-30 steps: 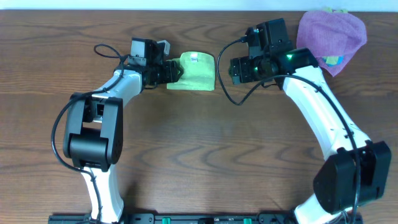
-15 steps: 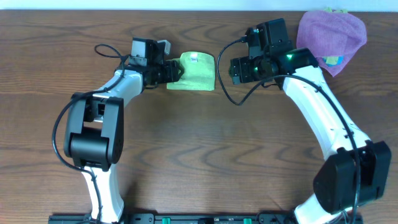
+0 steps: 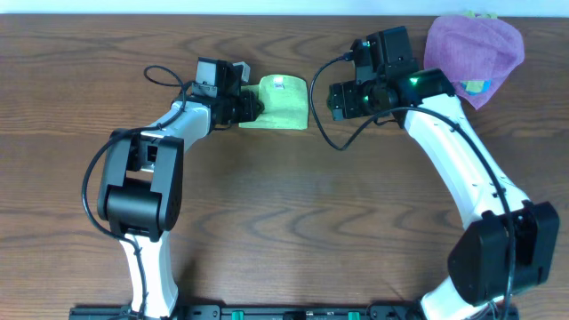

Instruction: Fold the cloth

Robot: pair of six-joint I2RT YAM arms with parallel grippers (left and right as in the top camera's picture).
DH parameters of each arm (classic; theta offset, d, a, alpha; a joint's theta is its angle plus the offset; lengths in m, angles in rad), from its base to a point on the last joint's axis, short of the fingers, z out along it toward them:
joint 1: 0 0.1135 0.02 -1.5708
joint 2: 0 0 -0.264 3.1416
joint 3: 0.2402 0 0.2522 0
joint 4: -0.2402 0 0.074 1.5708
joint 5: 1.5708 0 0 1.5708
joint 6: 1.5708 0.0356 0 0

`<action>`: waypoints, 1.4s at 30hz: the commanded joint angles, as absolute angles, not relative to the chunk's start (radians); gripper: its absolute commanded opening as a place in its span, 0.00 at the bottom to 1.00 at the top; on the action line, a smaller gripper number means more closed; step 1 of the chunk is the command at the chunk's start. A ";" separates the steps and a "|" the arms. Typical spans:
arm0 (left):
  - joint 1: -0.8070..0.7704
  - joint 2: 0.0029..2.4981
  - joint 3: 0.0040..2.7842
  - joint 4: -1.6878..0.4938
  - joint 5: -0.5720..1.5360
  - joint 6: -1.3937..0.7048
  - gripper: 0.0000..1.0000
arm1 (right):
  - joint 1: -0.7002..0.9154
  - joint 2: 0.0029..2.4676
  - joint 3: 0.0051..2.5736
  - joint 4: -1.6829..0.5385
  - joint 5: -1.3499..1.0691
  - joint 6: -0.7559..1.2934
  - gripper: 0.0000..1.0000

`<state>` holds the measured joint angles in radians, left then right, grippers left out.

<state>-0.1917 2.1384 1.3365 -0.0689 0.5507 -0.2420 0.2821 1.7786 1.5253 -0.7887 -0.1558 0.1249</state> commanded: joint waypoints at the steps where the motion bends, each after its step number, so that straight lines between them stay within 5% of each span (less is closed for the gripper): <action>1: -0.190 2.155 1.338 -0.065 0.559 -0.241 0.07 | 0.289 1.786 1.523 -0.789 -0.142 0.114 0.81; 42: -0.129 2.140 1.462 -0.238 0.551 -0.182 0.05 | 0.289 1.786 1.523 -0.789 -0.119 0.115 0.80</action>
<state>-0.1196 2.1384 1.4368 -0.2317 0.5568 -0.2050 0.2821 1.7786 1.5253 -0.7887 -0.1326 0.1246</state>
